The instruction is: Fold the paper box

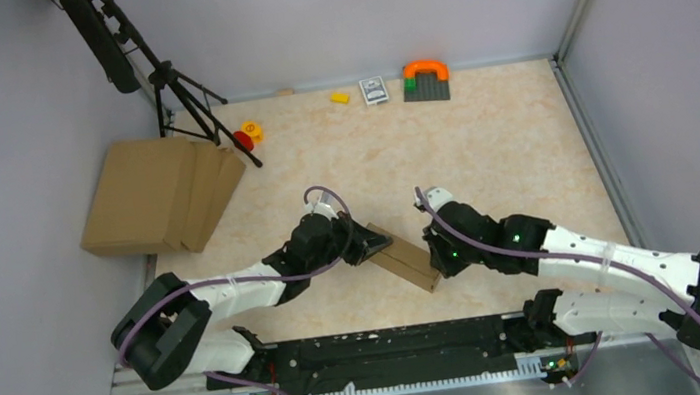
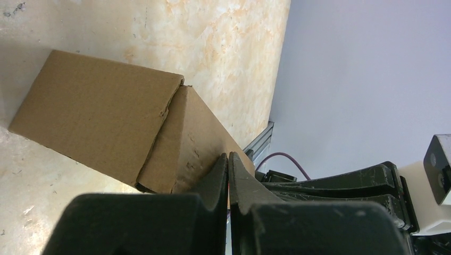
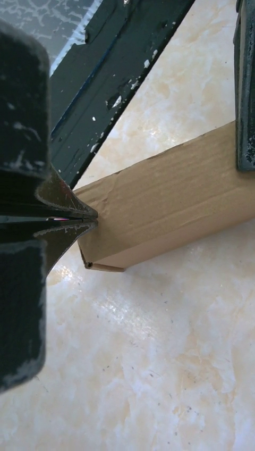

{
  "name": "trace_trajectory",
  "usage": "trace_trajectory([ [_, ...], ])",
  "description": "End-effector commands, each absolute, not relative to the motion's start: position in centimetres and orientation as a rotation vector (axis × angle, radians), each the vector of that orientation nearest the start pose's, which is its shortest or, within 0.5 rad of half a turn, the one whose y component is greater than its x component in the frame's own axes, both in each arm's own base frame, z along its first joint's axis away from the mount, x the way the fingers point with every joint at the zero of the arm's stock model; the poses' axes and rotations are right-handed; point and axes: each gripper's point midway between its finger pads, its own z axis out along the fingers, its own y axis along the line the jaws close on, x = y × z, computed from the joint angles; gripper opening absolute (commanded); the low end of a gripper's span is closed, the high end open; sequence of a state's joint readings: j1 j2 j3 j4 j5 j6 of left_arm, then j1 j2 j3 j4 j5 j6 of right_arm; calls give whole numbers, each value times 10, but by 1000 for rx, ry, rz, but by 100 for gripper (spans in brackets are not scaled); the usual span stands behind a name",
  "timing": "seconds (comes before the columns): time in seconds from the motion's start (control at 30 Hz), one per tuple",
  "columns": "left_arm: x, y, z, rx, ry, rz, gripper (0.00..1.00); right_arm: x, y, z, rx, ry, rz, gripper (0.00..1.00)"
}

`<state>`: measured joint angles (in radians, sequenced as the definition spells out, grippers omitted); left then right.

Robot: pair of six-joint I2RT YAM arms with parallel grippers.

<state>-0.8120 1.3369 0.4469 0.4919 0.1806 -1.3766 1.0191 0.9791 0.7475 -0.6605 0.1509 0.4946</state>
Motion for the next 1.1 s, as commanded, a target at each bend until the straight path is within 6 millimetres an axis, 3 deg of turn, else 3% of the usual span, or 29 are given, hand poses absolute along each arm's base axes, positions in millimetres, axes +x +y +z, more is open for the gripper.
trace_trajectory([
  [0.0,204,-318,108,-496,2317,-1410,0,145,216,146,-568,2388,478,0],
  [0.13,205,-319,109,-497,2314,-1410,0,138,221,153,-594,2394,536,0],
  [0.33,204,-320,108,-491,2322,-1411,0,126,218,109,-607,2494,526,0],
  [0.43,205,-320,109,-490,2321,-1407,0,127,216,100,-595,2527,479,0],
  [0.7,205,-319,110,-486,2322,-1403,0,136,221,142,-572,2438,520,0],
  [0.93,205,-319,111,-486,2320,-1397,0,123,214,107,-549,2527,520,0],
  [1.07,206,-319,111,-483,2322,-1395,0,126,211,101,-517,2546,477,0],
])
